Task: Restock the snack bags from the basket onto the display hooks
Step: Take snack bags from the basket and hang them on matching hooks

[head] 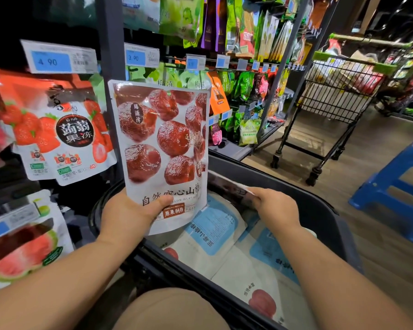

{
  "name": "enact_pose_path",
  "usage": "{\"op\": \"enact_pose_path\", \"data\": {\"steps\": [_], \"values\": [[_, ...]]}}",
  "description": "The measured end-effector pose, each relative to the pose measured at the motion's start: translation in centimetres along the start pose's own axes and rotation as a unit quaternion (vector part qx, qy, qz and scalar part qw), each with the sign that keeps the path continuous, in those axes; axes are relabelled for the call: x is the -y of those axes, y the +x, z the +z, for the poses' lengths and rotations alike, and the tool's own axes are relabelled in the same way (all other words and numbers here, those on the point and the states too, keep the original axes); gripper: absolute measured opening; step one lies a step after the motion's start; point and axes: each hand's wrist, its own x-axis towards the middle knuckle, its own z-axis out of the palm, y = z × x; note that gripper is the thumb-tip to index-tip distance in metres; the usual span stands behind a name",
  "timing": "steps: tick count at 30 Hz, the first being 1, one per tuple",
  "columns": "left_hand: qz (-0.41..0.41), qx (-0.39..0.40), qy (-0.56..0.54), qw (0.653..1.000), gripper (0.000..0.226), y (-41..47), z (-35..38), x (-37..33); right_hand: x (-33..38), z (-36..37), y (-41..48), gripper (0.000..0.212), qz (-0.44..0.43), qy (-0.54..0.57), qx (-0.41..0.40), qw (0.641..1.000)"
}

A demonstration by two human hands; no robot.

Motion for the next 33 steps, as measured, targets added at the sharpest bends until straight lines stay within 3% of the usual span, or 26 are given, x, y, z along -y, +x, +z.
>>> {"op": "enact_pose_path", "data": {"steps": [5,12,16,19,22,33], "values": [[0.006,-0.004,-0.021,1.000,0.038,0.1,0.0,0.1,-1.0,-0.8,0.0,0.034,0.091,0.210,-0.089,0.969],[-0.018,0.000,-0.085,0.996,0.036,0.6,-0.2,-0.1,-1.0,-1.2,0.2,0.031,0.182,0.496,-0.140,0.838],[-0.043,-0.005,-0.104,0.994,0.024,0.7,-1.4,-0.8,-0.4,-1.9,0.1,0.025,0.194,0.585,-0.155,0.772],[-0.036,-0.018,-0.075,0.996,0.028,0.5,-3.2,-1.8,0.9,-3.3,-0.2,0.022,0.179,0.649,-0.136,0.727],[-0.036,-0.020,-0.048,0.998,0.024,0.2,-4.8,-2.7,2.2,-4.5,-0.2,0.020,0.164,0.672,-0.114,0.713],[-0.023,-0.066,0.013,0.998,0.045,-2.3,-13.7,-4.6,10.0,-11.7,-0.8,0.026,0.052,0.729,-0.008,0.682]]}}
